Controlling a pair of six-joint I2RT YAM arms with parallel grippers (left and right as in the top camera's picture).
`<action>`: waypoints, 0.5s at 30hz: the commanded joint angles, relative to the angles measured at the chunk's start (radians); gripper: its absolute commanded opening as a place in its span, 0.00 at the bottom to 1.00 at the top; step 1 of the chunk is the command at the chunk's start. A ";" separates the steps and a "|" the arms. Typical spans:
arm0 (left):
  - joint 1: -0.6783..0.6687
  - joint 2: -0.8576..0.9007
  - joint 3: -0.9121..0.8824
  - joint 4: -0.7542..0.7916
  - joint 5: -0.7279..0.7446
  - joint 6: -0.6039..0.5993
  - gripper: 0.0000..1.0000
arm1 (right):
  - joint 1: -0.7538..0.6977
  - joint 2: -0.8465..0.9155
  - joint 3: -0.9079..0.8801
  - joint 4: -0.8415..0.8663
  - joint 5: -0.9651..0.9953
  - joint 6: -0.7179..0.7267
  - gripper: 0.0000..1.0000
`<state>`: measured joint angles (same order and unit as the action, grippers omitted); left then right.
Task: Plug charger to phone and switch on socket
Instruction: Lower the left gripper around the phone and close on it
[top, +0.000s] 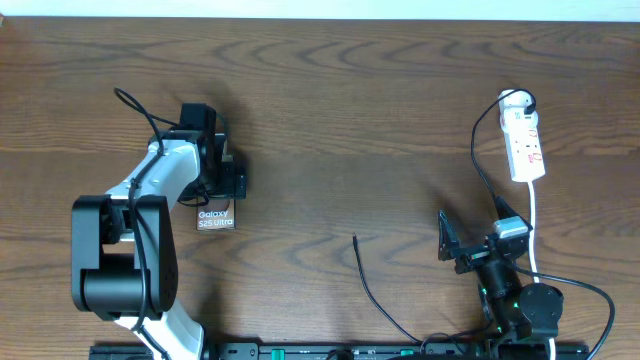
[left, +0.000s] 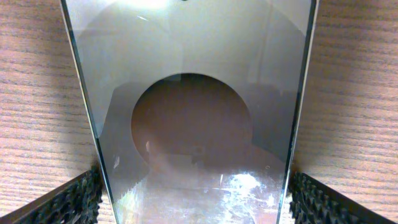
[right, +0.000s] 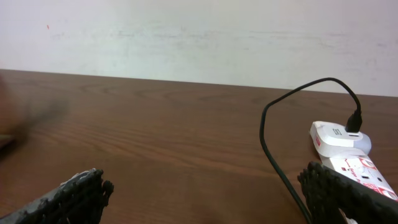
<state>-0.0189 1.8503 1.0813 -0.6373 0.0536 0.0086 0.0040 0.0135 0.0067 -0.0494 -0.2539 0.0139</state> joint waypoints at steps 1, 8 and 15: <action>0.001 0.040 -0.044 -0.025 -0.006 0.013 0.93 | -0.006 -0.007 -0.001 -0.006 0.005 -0.011 0.99; 0.001 0.040 -0.044 -0.020 -0.006 0.013 0.93 | -0.006 -0.007 -0.001 -0.006 0.005 -0.011 0.99; 0.001 0.040 -0.044 -0.011 -0.006 0.013 0.88 | -0.006 -0.007 -0.001 -0.006 0.005 -0.011 0.99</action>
<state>-0.0189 1.8503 1.0813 -0.6411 0.0536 0.0086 0.0040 0.0135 0.0067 -0.0494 -0.2539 0.0143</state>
